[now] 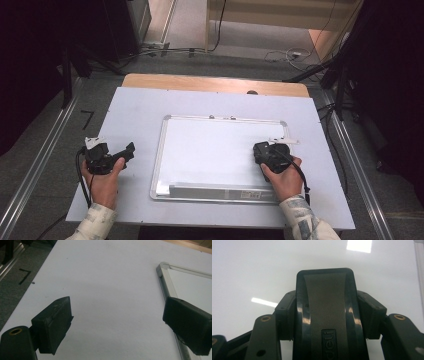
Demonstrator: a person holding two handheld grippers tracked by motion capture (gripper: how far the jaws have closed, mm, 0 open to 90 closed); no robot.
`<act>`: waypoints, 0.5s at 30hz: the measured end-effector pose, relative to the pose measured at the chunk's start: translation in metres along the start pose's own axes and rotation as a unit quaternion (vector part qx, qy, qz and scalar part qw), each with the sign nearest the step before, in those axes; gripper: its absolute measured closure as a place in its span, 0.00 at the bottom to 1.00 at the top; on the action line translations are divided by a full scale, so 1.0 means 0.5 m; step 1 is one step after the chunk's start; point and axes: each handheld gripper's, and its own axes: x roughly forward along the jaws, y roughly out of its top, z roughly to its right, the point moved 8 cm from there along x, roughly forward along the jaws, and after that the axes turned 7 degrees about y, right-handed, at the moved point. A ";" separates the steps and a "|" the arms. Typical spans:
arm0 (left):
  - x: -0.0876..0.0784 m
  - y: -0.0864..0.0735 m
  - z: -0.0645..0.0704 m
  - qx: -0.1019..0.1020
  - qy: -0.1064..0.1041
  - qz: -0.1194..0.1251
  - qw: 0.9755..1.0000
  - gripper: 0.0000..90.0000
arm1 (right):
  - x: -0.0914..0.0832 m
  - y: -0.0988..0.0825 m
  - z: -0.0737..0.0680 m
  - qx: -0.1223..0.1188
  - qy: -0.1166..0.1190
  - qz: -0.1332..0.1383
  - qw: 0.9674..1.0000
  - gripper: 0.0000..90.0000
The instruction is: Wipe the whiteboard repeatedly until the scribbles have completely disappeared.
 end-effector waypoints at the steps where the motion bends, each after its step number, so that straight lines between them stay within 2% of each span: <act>1: 0.000 0.000 -0.001 0.000 0.001 0.000 1.000 0.10 | -0.001 0.001 0.009 0.003 -0.004 0.000 1.000 0.43; 5: 0.000 0.000 0.000 0.000 0.000 0.000 1.000 0.10 | 0.006 0.017 0.048 0.019 -0.024 0.002 1.000 0.43; 9: 0.002 0.000 0.003 0.002 0.001 -0.001 1.000 0.10 | 0.019 0.035 0.061 0.027 -0.034 0.003 0.999 0.43; 12: 0.003 -0.001 0.003 0.002 0.000 -0.002 1.000 0.10 | 0.025 0.040 0.056 0.024 -0.036 0.005 0.999 0.43; 15: 0.004 0.000 0.003 0.002 0.001 -0.002 1.000 0.10 | 0.020 0.028 0.027 0.011 -0.019 0.004 1.000 0.43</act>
